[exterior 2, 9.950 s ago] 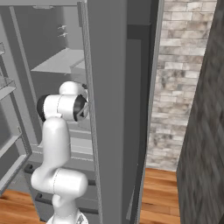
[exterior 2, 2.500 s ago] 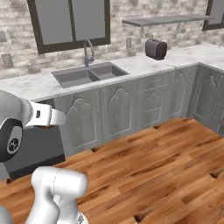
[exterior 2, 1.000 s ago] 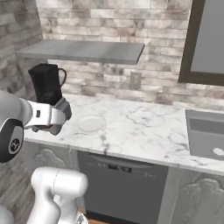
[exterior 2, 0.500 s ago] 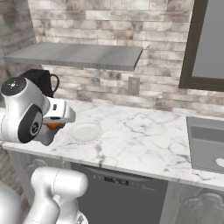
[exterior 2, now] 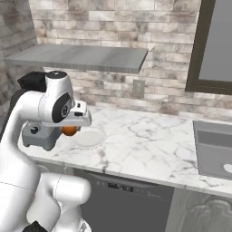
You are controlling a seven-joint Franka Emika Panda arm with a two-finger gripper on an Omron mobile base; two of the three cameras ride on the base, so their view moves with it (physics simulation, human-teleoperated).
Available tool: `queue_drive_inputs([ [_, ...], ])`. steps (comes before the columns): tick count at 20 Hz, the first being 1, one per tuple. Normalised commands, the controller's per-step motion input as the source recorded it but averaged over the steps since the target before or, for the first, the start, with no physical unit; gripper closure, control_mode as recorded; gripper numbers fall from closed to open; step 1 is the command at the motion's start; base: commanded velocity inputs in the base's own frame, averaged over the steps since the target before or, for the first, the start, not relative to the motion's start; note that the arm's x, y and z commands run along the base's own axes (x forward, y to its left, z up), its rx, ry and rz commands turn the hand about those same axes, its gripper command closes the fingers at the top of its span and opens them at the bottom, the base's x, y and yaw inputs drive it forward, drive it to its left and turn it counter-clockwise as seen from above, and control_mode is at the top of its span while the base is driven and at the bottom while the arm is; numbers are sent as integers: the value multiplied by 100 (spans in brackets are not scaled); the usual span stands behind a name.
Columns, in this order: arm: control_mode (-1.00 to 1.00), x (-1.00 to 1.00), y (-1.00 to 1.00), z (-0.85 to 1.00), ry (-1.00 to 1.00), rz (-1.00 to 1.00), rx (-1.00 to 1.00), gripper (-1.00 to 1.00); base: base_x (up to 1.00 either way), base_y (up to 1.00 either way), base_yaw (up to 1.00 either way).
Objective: Pick the mango and tangerine from the fridge and place them on the plate next to the blender to make a fruit smoothie.
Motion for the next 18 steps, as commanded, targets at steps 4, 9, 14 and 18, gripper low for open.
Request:
queue_drive_inputs([
  [4, -100, 47, 0, -53, 0, 1, 1, 100, 0, 0, 0],
  [9, -100, 70, 0, -49, 2, 1, 0, 100, 0, 0, 0],
  [14, -100, 64, 0, -36, 2, 0, 0, 100, 0, 0, 0],
  [18, -100, 49, 0, -56, 4, 0, 0, 100, 0, 0, 0],
])
